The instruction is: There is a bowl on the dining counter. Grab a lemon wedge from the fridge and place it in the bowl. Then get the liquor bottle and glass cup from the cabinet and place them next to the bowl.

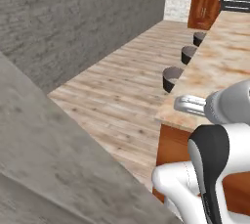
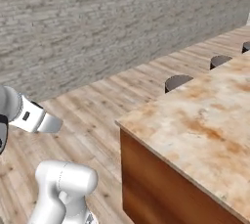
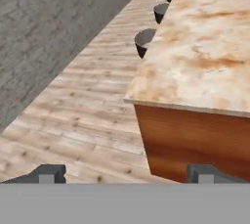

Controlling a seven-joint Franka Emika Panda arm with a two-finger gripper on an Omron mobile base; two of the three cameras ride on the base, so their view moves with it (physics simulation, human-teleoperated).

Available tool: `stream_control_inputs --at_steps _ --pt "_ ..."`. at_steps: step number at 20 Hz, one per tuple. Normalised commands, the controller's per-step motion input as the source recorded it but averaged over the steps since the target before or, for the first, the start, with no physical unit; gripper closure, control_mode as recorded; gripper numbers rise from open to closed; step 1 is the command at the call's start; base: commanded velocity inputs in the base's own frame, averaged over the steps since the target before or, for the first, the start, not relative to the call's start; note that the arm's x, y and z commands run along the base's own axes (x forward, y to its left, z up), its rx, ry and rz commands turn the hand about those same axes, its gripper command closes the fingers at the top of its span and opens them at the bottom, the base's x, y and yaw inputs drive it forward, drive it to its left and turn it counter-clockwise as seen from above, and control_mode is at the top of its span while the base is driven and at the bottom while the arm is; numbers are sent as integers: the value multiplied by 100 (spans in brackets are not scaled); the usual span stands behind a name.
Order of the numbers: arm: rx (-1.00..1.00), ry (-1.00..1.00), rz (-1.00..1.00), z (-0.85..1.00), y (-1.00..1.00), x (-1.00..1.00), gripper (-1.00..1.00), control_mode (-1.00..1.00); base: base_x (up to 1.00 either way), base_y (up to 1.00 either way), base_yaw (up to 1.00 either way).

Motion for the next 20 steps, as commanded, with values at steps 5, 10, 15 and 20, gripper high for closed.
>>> stream_control_inputs --at_steps 5,10,15,20 --pt "0 0 0 0 0 0 -100 100 83 100 -41" --pt "0 0 0 0 0 0 -100 100 82 100 -28" --pt "0 0 0 0 0 0 -100 100 91 100 -27" --pt "0 0 0 0 0 0 -100 100 100 96 -32"
